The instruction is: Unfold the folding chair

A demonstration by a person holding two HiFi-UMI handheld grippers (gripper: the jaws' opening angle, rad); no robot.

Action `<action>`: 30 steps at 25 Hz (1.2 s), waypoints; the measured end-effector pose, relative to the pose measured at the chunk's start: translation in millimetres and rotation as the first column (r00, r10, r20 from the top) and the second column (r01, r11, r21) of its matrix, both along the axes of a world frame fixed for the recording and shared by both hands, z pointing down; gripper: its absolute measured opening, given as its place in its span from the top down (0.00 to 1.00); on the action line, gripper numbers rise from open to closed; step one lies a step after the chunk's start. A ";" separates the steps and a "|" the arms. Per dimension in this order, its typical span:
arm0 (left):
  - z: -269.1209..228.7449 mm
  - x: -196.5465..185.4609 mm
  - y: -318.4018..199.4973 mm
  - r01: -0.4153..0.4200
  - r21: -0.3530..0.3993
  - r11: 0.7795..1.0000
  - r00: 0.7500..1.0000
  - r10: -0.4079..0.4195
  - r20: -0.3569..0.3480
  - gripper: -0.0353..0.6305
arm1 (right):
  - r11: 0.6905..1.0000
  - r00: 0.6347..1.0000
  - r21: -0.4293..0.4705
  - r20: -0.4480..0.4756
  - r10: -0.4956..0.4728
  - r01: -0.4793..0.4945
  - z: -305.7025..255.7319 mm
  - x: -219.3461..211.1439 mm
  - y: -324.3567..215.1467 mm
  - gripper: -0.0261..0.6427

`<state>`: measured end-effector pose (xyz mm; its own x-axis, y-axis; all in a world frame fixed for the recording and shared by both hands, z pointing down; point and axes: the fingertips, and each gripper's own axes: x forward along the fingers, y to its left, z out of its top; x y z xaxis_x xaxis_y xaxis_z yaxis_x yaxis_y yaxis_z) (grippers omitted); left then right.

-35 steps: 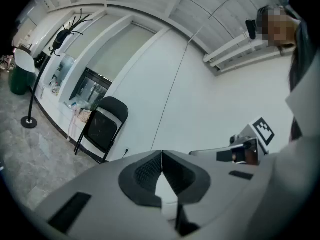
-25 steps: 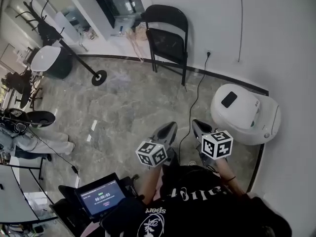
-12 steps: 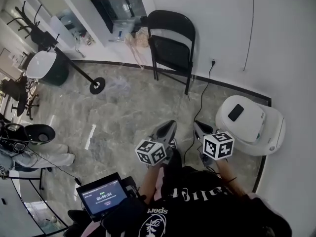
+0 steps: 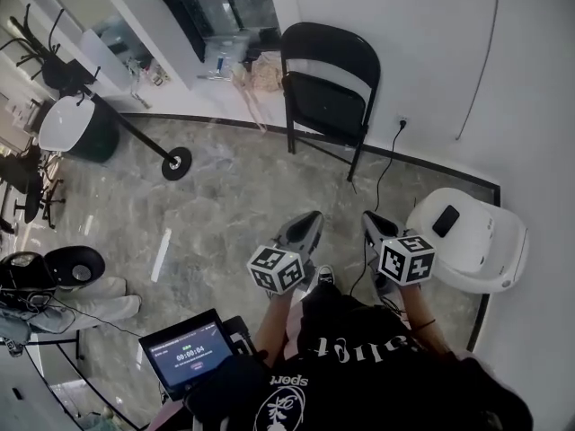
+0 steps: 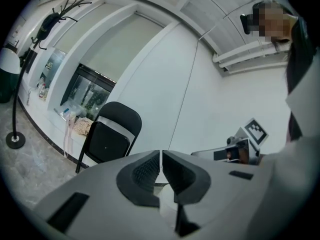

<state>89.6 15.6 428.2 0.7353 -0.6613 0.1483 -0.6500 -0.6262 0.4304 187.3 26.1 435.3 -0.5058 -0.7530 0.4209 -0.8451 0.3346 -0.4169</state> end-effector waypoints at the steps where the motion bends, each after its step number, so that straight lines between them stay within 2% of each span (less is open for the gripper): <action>1: 0.3 -5.3 -8.0 -0.005 -0.001 1.000 1.000 0.005 0.002 0.94 | 1.000 1.000 0.000 -0.002 0.013 -0.013 -0.8 -2.1 -8.1 0.94; 6: 3.9 -29.9 -41.9 -0.001 -0.018 1.000 1.000 0.000 -0.010 0.94 | 0.998 0.998 -0.016 -0.014 0.067 -0.067 -0.9 -7.6 -36.9 0.94; 10: 13.3 -34.8 -60.3 0.001 -0.043 0.999 1.000 -0.002 -0.020 0.94 | 0.996 0.997 -0.035 -0.026 0.079 -0.080 4.7 -7.0 -53.1 0.94; 19: 21.4 -18.9 -104.8 -0.026 -0.078 0.997 1.000 0.025 -0.017 0.94 | 0.997 0.998 -0.044 -0.021 0.059 -0.060 6.6 -5.5 -111.2 0.94; 24: 20.7 -9.8 -153.4 -0.009 -0.082 0.997 1.000 0.009 -0.008 0.94 | 0.998 0.999 -0.048 -0.001 0.044 -0.044 8.7 4.0 -164.2 0.94; 30: 22.1 13.9 -218.5 0.025 -0.094 0.995 1.000 -0.025 -0.002 0.94 | 0.999 0.999 -0.035 0.009 0.031 -0.031 5.1 37.1 -238.3 0.94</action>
